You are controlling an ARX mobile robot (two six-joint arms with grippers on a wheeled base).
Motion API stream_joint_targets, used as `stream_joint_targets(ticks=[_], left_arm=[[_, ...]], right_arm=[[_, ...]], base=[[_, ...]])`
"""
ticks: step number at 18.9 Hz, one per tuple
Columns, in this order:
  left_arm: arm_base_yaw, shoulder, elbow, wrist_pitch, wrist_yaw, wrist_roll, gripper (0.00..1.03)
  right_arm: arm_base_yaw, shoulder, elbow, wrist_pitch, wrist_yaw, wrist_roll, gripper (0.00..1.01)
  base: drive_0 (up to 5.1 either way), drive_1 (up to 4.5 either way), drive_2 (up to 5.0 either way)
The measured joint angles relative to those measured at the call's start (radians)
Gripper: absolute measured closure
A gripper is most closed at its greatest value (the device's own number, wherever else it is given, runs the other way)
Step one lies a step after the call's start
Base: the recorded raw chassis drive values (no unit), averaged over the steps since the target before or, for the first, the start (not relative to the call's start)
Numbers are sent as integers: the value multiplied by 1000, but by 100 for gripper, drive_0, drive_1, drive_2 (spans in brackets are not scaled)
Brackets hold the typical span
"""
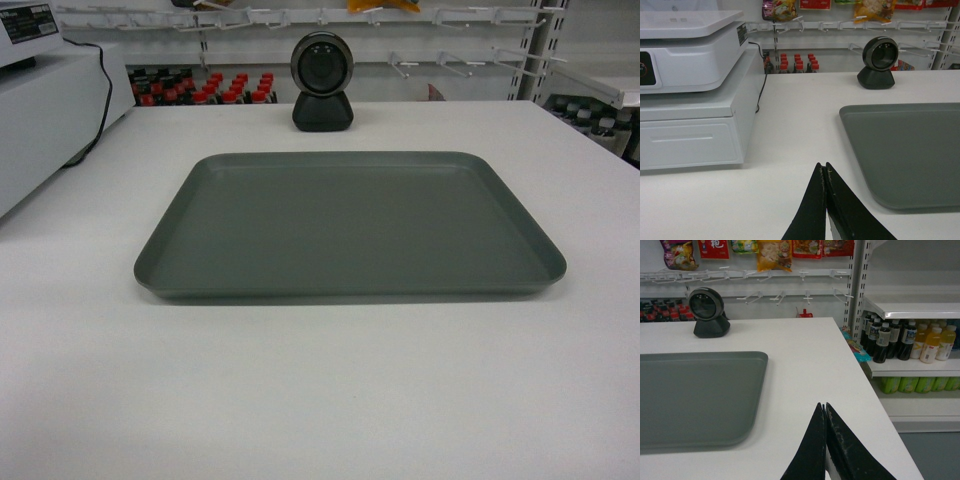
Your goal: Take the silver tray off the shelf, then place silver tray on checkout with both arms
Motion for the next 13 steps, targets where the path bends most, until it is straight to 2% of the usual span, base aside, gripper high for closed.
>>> stream_joint_targets(ticks=[6,7,8,9,10,13], left_arm=[[0,-194,-72,-121,0,0,101],[0,-224,-82,-132,0,0,101],[0,-227,-111,-89,0,0,101],[0,-255,-120,-142,1,0,101],[0,-285,-120,-169,1,0,101],[0,-393,-120,-251,1,0,101]], right_arm=[[0,-167,-76,-100,0,0,99],[0,-195,-87,-120,0,0,99],[0,-224,-93,-142,0,0,99],[0,-253,-98,-161,0,0,99],[0,-268,-120,-122,0,0,99],[0,-330,-129,-196,0,0,99]], base=[[0,0,0],[0,0,0],[0,0,0],[0,0,0],[0,0,0],[0,0,0]])
